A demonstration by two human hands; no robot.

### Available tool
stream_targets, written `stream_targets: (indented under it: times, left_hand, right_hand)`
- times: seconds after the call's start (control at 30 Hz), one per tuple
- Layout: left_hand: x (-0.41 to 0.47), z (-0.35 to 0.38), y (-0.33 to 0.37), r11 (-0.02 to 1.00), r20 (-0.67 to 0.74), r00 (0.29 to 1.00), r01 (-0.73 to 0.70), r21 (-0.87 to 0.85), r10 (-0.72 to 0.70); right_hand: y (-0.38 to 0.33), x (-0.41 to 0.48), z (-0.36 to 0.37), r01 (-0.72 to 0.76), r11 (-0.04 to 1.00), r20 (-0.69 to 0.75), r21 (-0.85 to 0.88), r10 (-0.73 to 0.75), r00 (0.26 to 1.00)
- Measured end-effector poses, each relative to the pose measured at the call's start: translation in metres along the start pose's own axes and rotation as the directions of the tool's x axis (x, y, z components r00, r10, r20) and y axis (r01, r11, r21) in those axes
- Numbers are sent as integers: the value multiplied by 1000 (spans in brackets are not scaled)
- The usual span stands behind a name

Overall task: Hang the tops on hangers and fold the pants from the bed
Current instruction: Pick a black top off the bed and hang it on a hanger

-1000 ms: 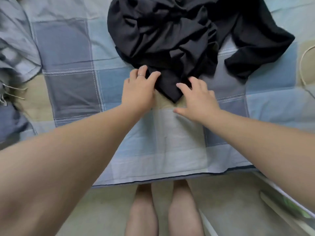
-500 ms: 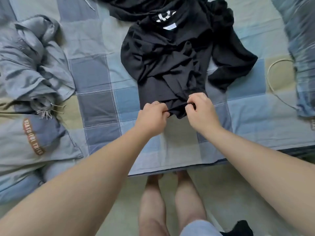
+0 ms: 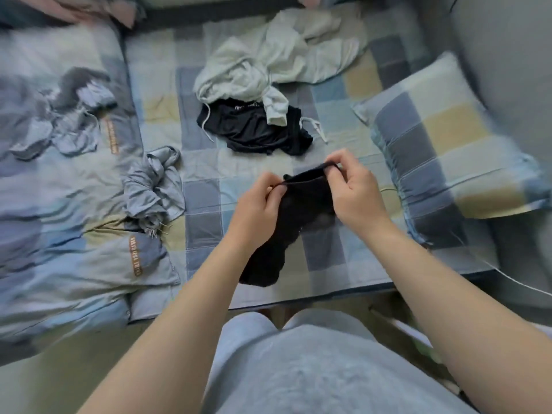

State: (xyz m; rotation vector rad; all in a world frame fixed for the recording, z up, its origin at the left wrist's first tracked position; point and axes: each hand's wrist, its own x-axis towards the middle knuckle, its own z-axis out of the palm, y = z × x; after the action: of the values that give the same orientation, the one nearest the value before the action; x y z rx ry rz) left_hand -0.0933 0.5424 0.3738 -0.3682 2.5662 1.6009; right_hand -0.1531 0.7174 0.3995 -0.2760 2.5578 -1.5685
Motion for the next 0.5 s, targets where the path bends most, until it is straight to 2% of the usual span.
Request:
stream_targets:
  times: [0.13,0.27,0.37,0.5]
  left_hand:
    - [-5,-32,57,988,-139,981,-145,-46,138]
    - [2,-62,94,966,-192,948,-234,111,252]
    - [12,-78,124,952,-271,915,-266,152,299]
    - [19,-96,169,919,-343,853,-373,127,393]
  right_hand:
    - [-64,25,-38,177,982,4,64,-178,984]
    - [-127,43,-66,356,931,-70,78,-351,934]
    - [-171,52,-82,453,887,-115,87,-443,889]
    - [-216,65,-111,535,842,-163,64,-520,838]
